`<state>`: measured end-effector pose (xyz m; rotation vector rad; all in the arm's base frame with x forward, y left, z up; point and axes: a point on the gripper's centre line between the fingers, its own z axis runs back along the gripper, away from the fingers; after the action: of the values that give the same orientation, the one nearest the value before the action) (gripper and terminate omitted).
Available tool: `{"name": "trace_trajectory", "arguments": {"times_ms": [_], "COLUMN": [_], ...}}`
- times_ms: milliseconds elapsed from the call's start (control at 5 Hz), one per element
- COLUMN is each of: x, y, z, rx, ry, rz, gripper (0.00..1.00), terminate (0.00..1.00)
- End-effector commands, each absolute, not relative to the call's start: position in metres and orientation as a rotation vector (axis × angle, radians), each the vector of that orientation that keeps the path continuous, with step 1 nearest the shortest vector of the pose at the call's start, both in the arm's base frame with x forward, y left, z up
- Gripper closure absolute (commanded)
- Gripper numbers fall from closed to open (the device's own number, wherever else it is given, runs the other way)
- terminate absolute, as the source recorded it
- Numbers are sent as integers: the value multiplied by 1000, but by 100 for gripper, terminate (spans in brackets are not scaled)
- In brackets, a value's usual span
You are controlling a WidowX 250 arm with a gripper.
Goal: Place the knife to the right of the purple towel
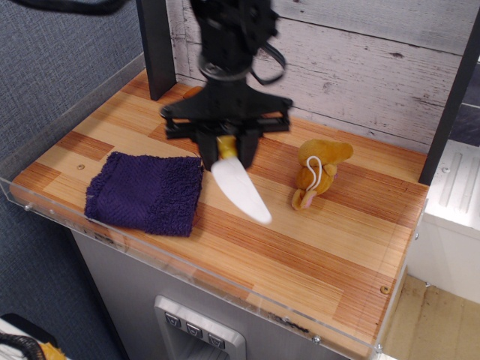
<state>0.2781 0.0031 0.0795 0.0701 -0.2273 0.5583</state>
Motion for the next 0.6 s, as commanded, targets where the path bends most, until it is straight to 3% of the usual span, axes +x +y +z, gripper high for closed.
{"name": "trace_trajectory", "arguments": {"times_ms": [0,400], "x": [272,278], "y": [-11,-23], "z": [71,43], "rx": [73,115], "ry": [-236,-162], "rz": [496,522], "gripper": [100,100], "terminate": [0,0]}}
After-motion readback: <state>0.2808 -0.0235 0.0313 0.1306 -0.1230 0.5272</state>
